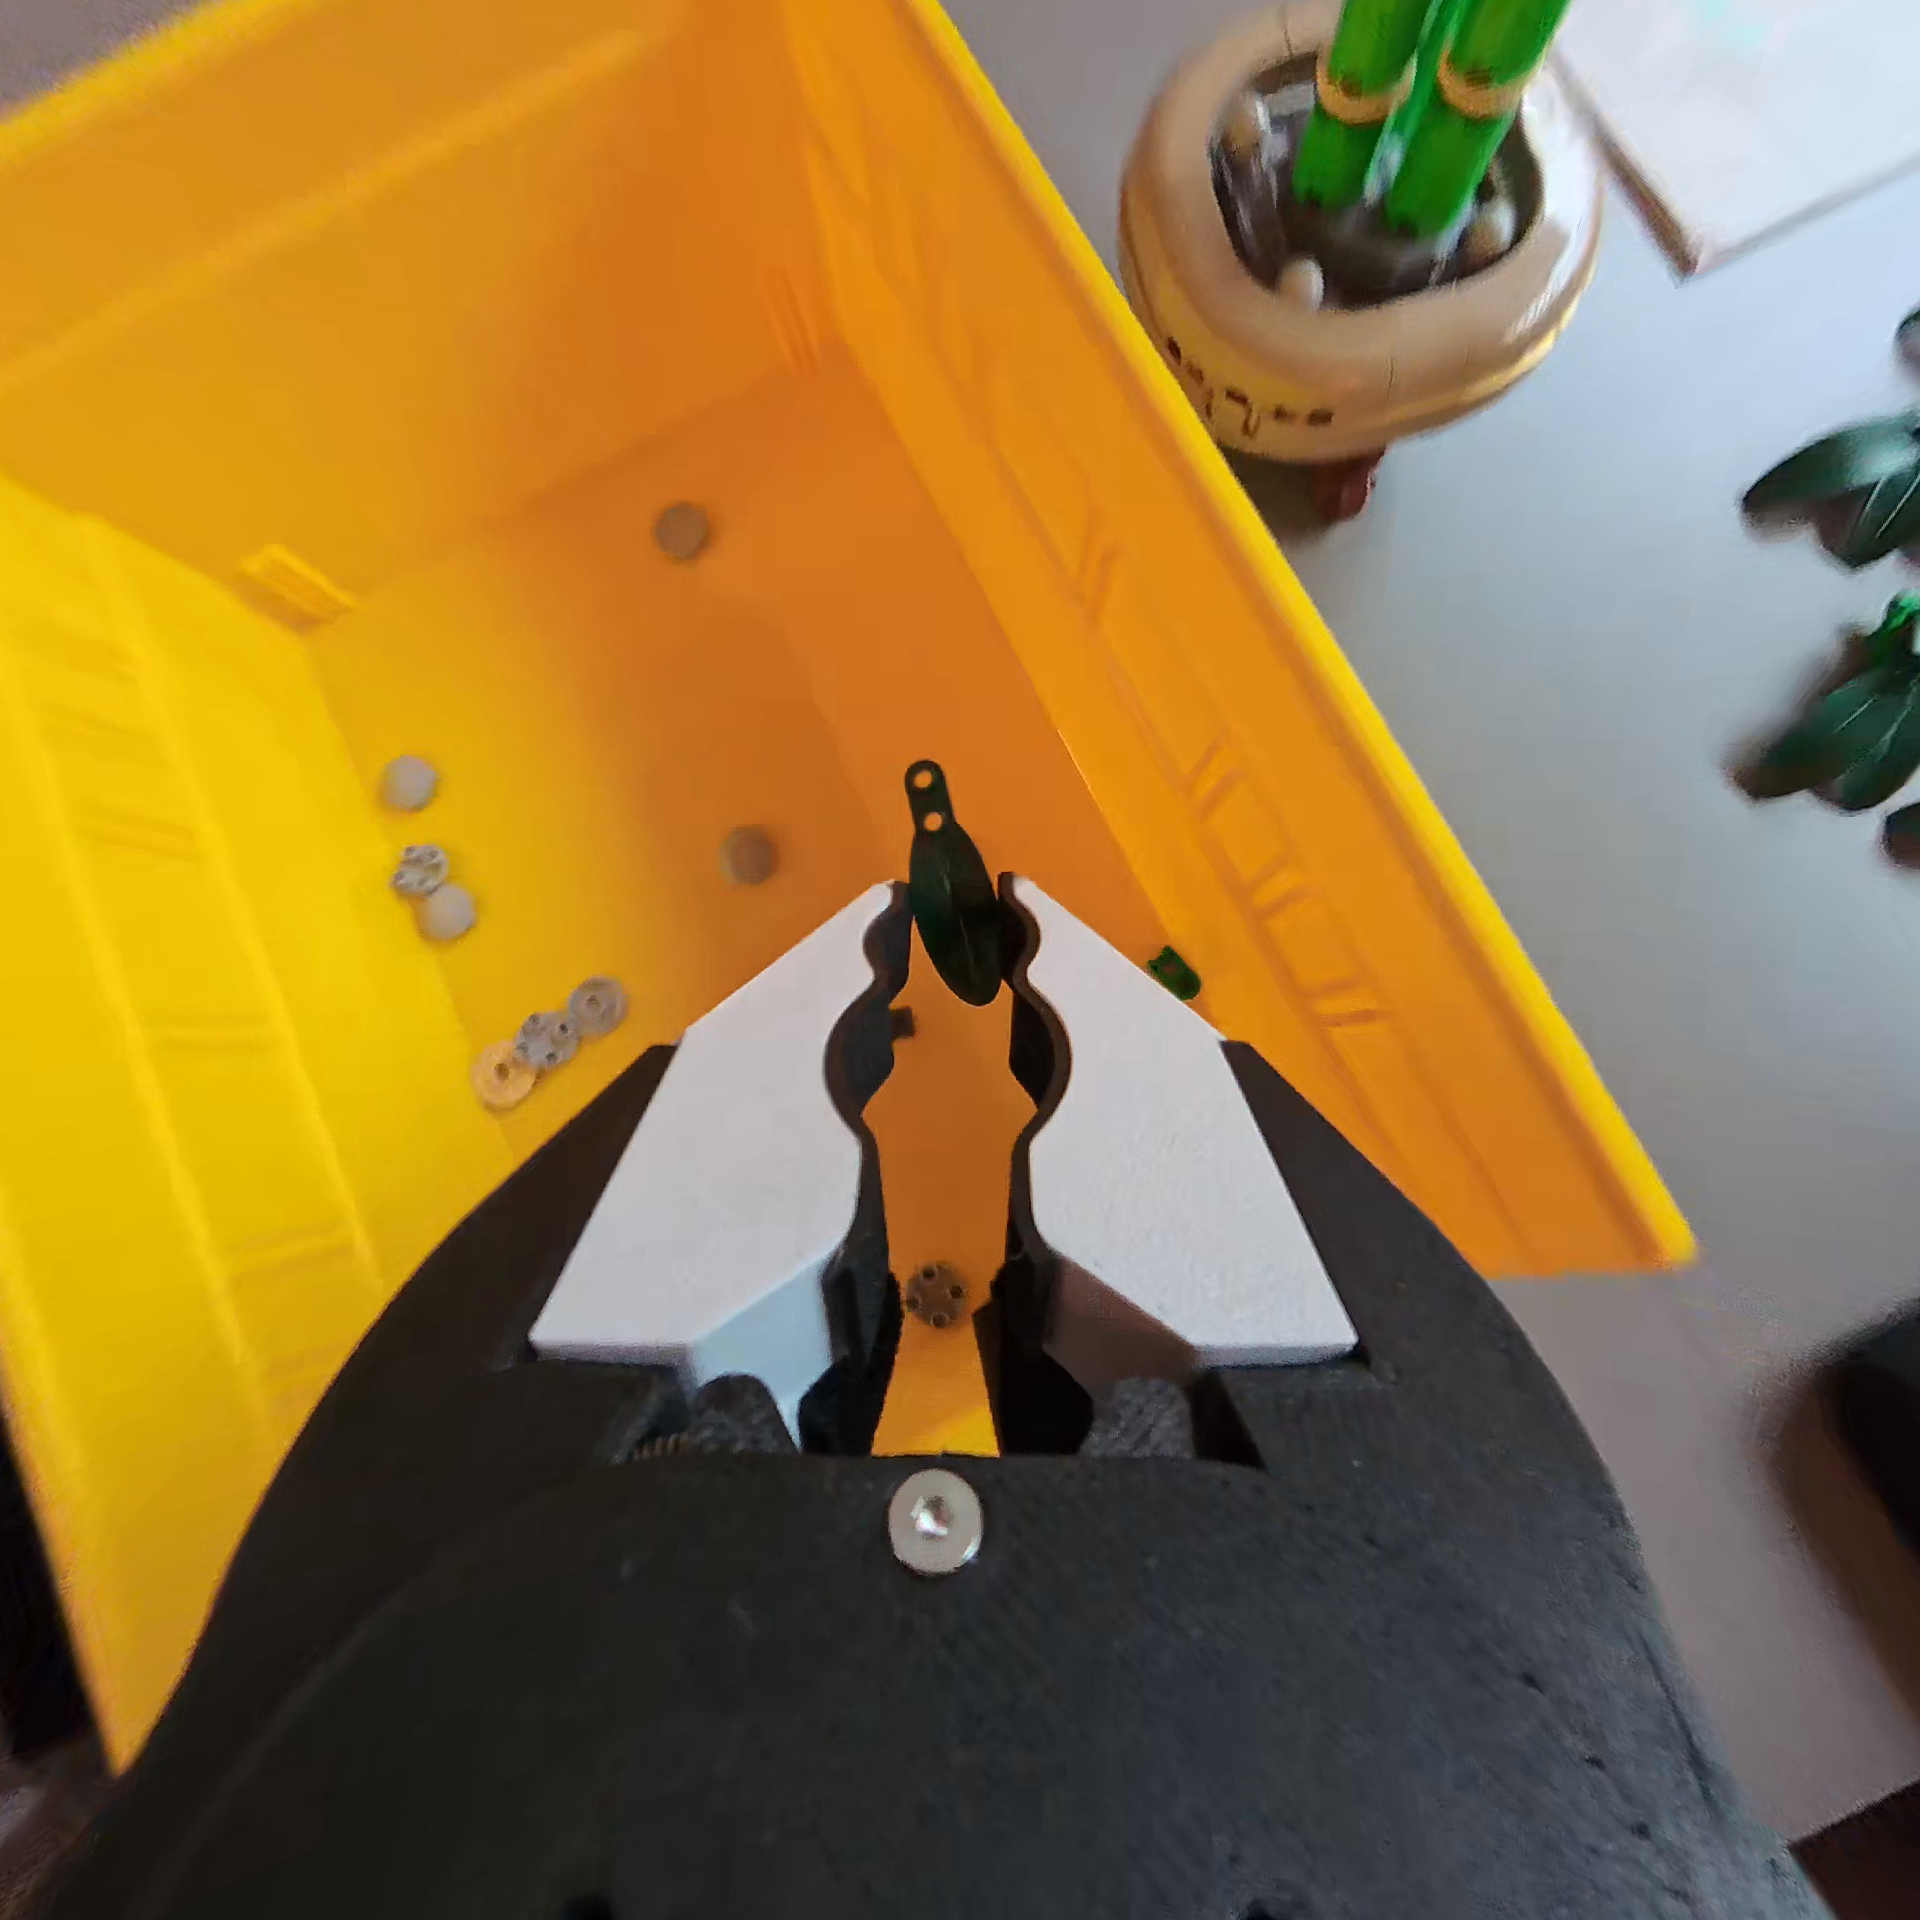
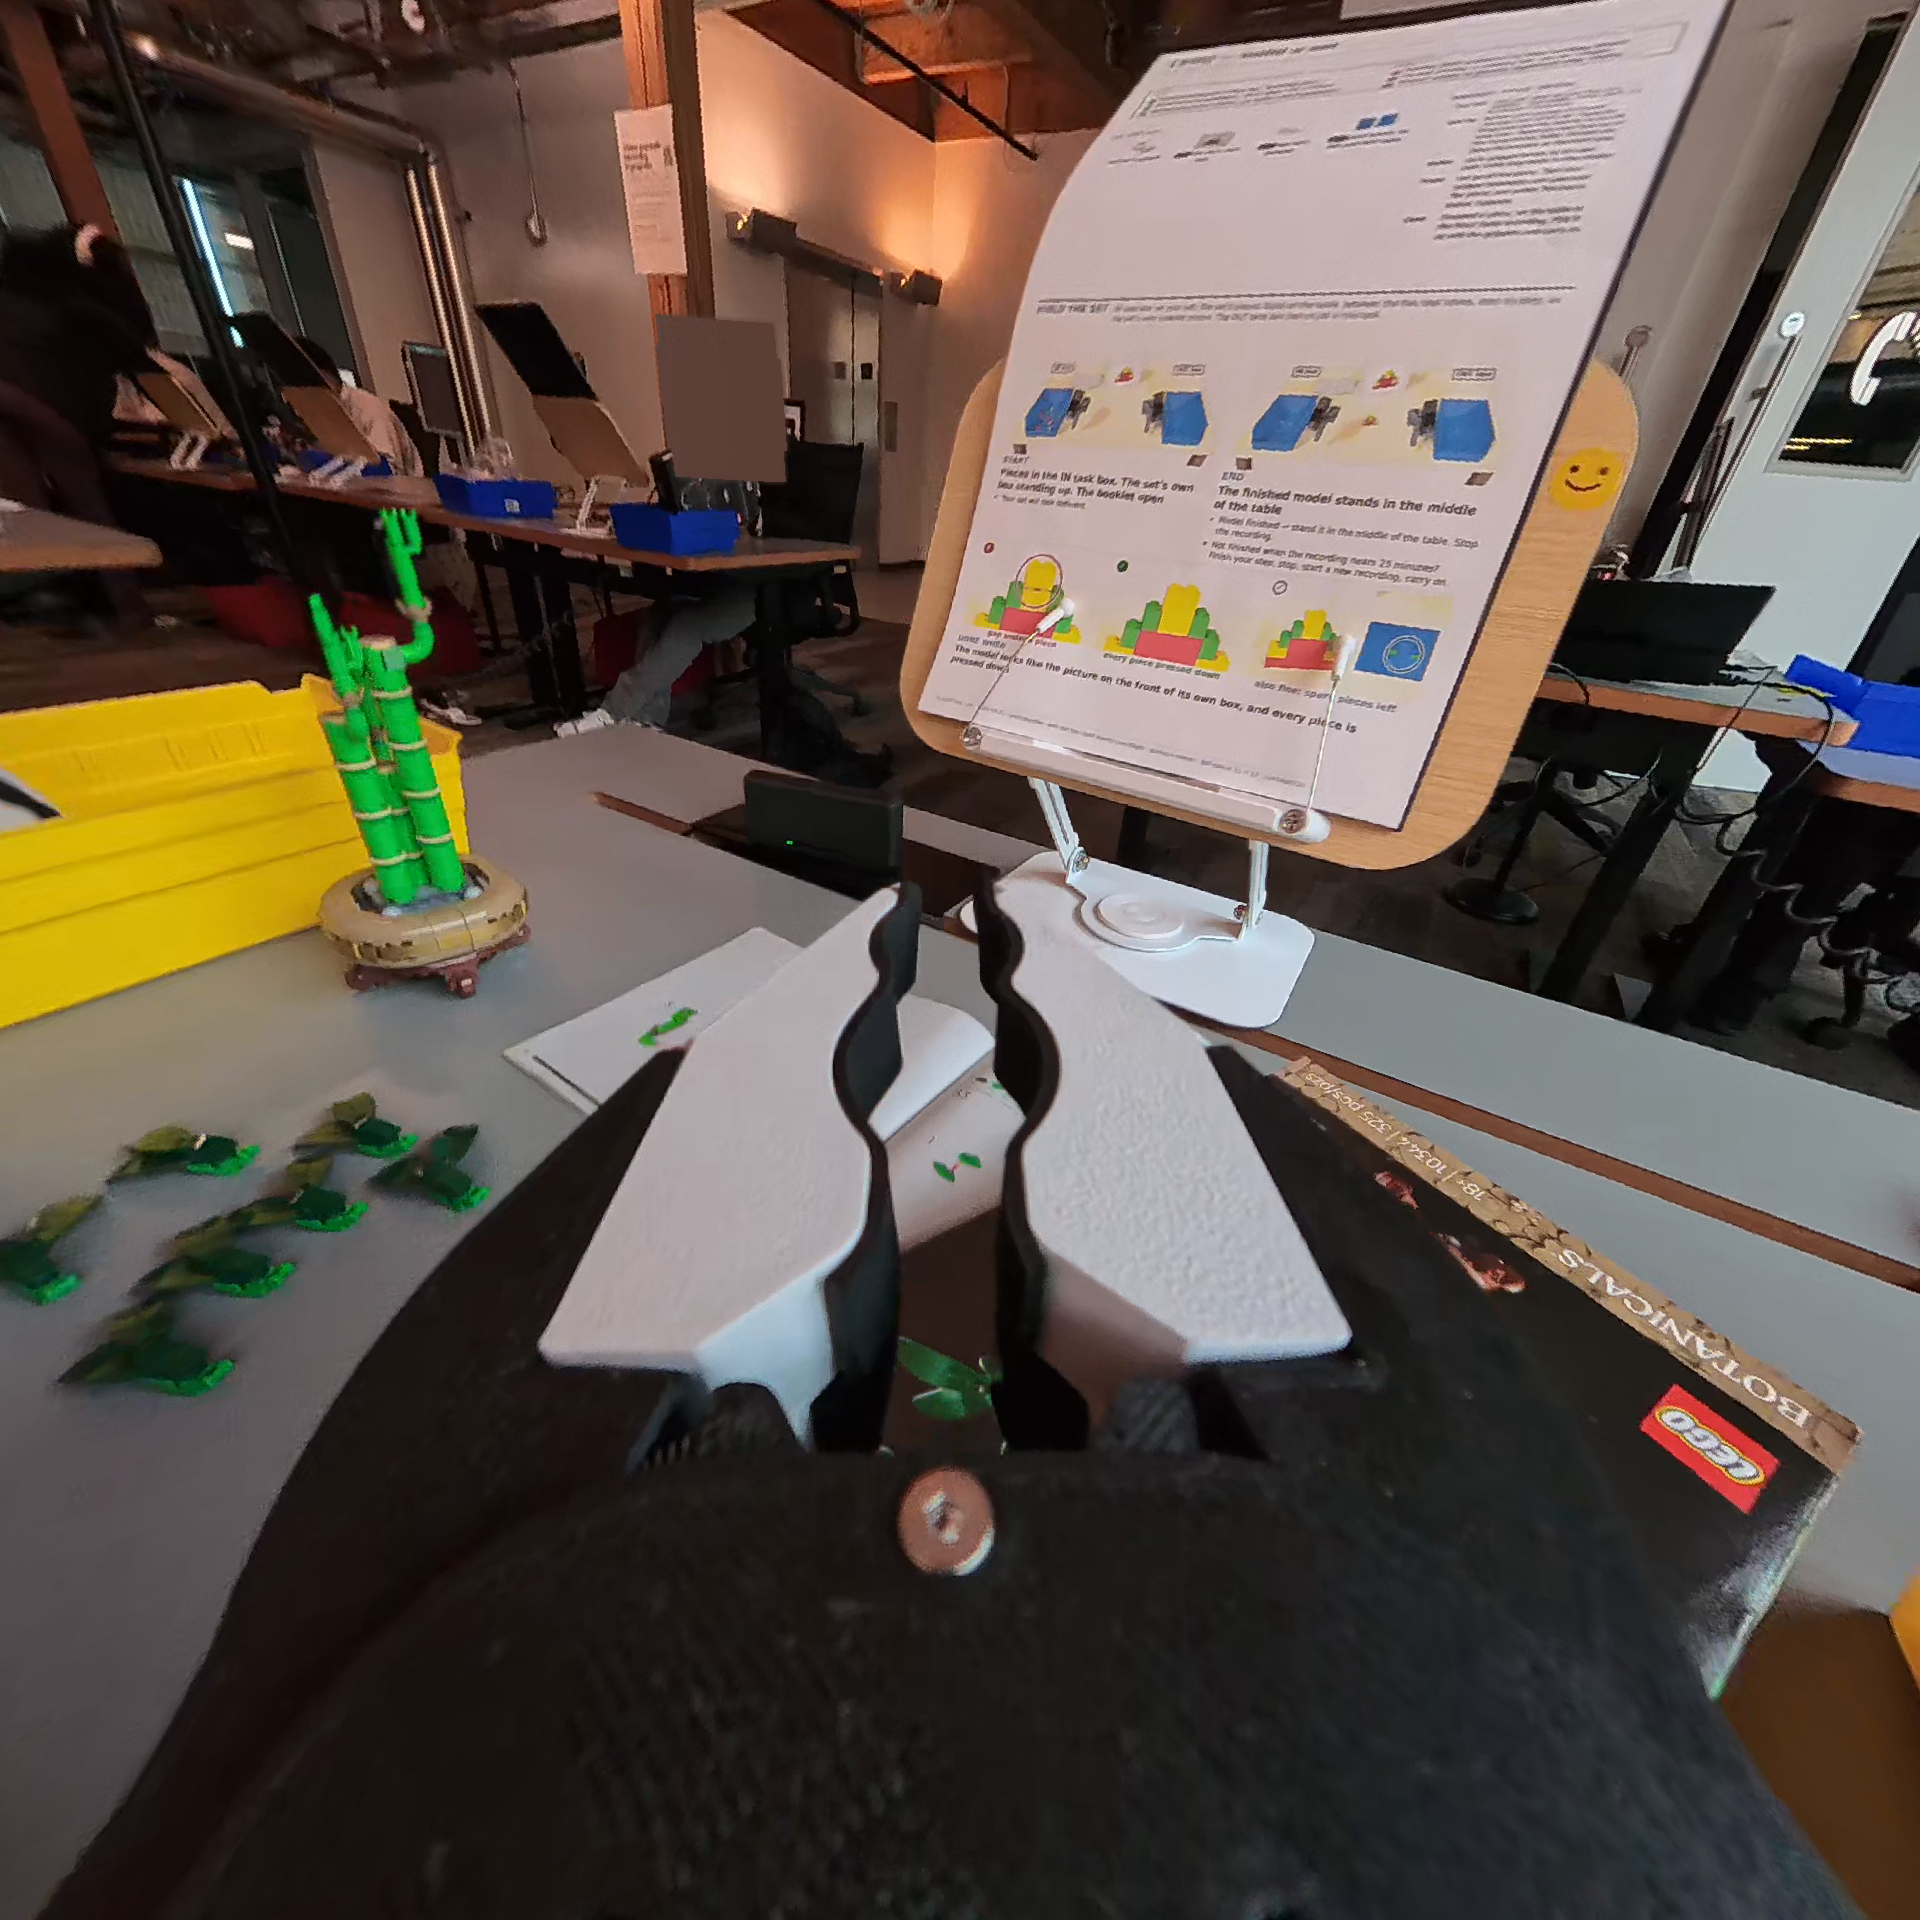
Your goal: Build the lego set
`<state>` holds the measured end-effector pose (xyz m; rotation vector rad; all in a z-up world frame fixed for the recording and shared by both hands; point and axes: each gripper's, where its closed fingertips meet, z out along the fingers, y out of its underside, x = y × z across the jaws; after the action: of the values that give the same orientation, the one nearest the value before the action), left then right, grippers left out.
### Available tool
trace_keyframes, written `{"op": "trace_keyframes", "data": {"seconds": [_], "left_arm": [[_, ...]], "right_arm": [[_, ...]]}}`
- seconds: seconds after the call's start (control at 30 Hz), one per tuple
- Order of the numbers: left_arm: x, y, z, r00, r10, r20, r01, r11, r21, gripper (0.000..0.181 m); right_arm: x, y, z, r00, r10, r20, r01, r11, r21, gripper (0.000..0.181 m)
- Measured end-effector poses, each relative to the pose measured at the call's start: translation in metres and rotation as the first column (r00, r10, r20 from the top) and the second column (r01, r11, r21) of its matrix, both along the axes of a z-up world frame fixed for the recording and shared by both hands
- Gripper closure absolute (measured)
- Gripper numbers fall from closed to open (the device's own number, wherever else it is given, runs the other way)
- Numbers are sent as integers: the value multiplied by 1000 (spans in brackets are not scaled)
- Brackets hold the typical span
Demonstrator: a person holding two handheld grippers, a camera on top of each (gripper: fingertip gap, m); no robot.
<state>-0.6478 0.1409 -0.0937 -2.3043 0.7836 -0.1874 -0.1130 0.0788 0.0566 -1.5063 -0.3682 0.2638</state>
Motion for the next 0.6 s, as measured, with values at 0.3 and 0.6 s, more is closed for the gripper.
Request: {"op": "trace_keyframes", "data": {"seconds": [0.3,0.6], "left_arm": [[66,-86,78,970,-11,242,-35,982,188,167],[275,-163,49,855,-470,220,464,882,81,167]], "right_arm": [[-24,-26,9,994,87,-63,-85,996,33,172],[-29,-33,9,852,276,-445,-261,961,96,174]]}}
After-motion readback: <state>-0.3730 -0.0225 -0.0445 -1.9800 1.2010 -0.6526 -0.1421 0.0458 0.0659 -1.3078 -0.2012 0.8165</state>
